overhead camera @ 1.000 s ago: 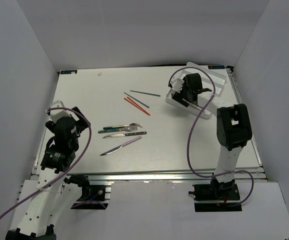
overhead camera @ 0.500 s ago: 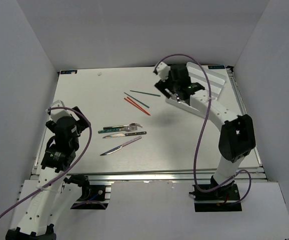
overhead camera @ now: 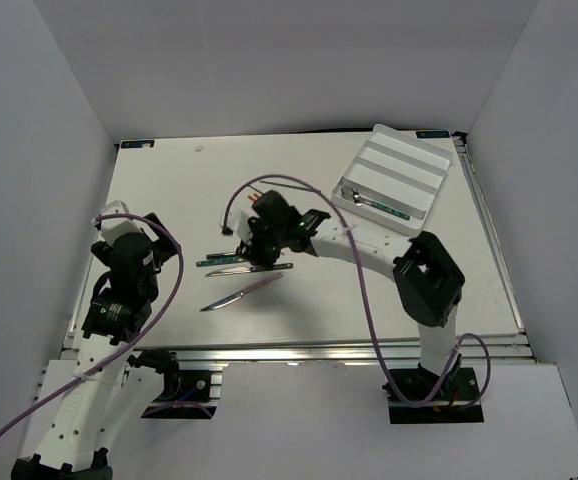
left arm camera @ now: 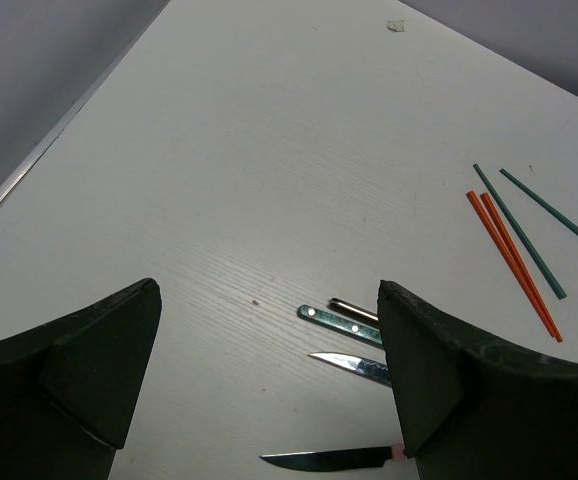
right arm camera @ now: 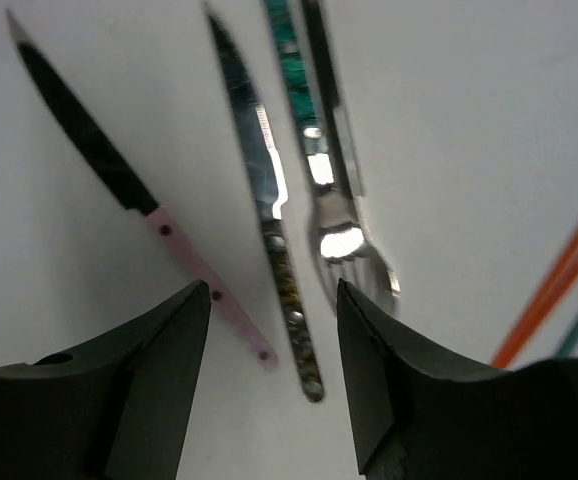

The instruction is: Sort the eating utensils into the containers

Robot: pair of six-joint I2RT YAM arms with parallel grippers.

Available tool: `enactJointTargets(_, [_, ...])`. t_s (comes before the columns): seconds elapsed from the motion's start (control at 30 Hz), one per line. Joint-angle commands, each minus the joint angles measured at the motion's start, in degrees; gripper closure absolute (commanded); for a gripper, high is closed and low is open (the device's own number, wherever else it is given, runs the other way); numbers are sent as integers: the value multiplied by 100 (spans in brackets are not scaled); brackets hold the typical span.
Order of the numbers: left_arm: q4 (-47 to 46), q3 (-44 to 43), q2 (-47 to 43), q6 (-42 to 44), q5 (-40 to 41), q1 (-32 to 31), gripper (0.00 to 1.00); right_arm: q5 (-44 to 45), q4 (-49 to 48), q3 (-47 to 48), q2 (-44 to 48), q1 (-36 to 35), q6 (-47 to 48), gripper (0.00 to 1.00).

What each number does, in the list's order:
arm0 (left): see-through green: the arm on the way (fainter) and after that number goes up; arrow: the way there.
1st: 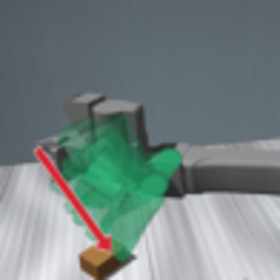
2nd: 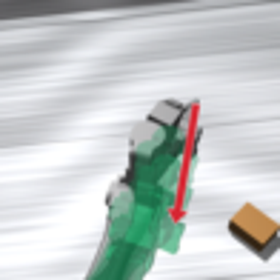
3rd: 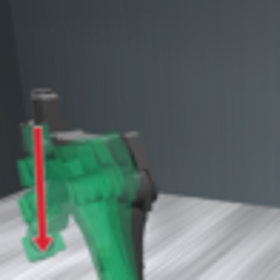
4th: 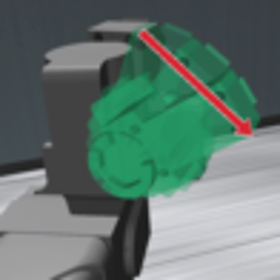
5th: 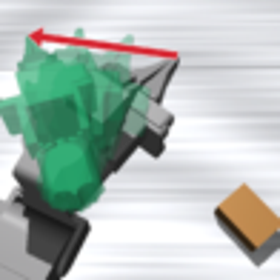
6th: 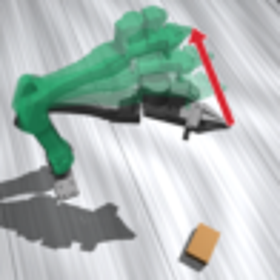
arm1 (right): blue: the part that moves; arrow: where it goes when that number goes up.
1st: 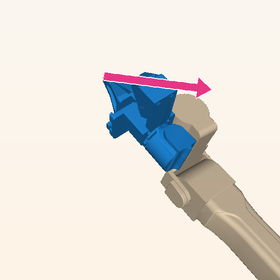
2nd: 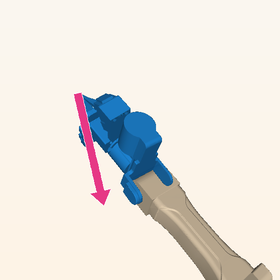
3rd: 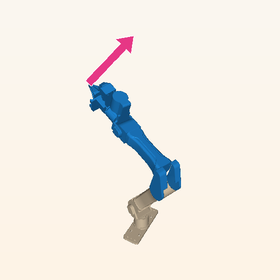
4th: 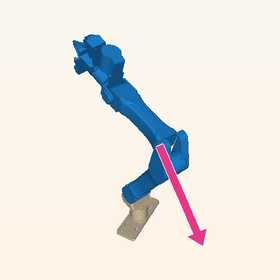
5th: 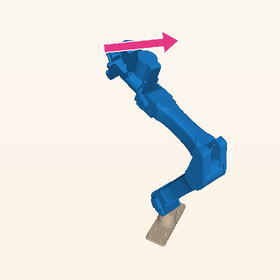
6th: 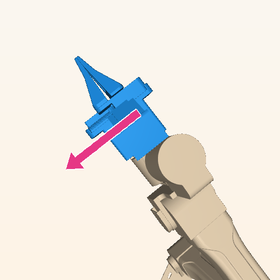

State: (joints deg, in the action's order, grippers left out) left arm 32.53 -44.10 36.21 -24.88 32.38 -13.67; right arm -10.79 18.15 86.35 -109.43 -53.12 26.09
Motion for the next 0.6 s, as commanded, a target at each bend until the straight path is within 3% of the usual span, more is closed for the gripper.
enactJointTargets(0.0, [-28,-11,-35,19,58,14,2,-55,495,171,-350,-382,624,40])
enactJointTargets(0.2, [-28,-11,-52,27,40,14,2,-239,1514,1059,-1308,-418,1188,41])
enactJointTargets(0.43, [-45,-11,-9,45,-21,5,2,-363,1350,1052,-1652,-427,1478,41])
enactJointTargets(0.57, [-37,-11,-17,45,-13,14,2,-670,1322,832,-1705,-427,1645,54])
